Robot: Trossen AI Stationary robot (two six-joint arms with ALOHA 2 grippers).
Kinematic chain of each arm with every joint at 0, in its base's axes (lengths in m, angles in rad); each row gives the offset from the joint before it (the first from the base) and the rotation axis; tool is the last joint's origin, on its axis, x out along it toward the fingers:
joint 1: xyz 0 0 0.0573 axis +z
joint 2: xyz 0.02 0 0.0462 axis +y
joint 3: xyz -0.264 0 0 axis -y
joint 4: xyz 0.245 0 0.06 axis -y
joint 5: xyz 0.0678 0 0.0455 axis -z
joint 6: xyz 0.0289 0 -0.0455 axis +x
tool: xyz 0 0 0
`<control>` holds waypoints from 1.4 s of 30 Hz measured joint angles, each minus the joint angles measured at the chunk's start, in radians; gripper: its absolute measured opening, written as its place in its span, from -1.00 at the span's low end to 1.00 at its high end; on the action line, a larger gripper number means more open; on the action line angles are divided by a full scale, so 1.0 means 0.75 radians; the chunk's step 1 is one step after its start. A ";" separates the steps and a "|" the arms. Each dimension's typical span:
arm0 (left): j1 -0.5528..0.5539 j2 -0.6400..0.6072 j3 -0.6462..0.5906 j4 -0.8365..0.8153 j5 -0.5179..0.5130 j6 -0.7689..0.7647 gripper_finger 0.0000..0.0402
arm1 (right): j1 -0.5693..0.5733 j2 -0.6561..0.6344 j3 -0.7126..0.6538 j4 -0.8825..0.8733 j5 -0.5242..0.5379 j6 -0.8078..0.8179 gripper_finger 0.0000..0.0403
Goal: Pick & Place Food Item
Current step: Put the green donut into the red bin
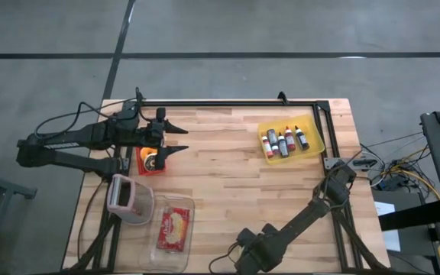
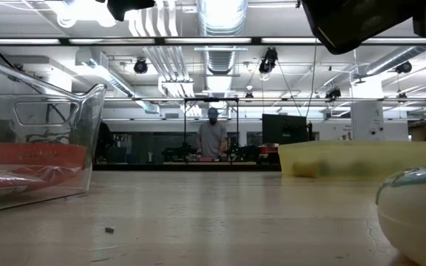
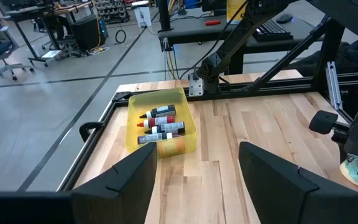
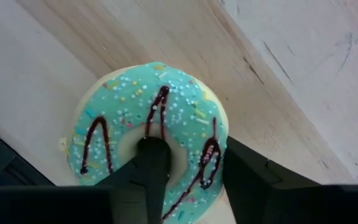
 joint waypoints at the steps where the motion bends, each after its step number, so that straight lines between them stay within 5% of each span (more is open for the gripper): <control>1: 0.000 0.000 0.000 0.000 0.000 0.000 0.15 | 0.000 0.000 0.000 0.000 0.000 0.000 -0.38; 15: 0.000 0.000 0.000 0.000 0.000 0.000 0.15 | 0.000 0.000 0.002 0.001 -0.001 -0.001 -0.70; 34: 0.000 0.000 0.000 0.000 0.000 0.000 0.15 | -0.025 -0.076 0.033 -0.115 0.028 -0.122 -0.69; 42: 0.000 -0.001 0.000 0.000 0.000 0.000 0.15 | -0.049 -0.163 0.032 -0.246 0.195 -0.267 -0.69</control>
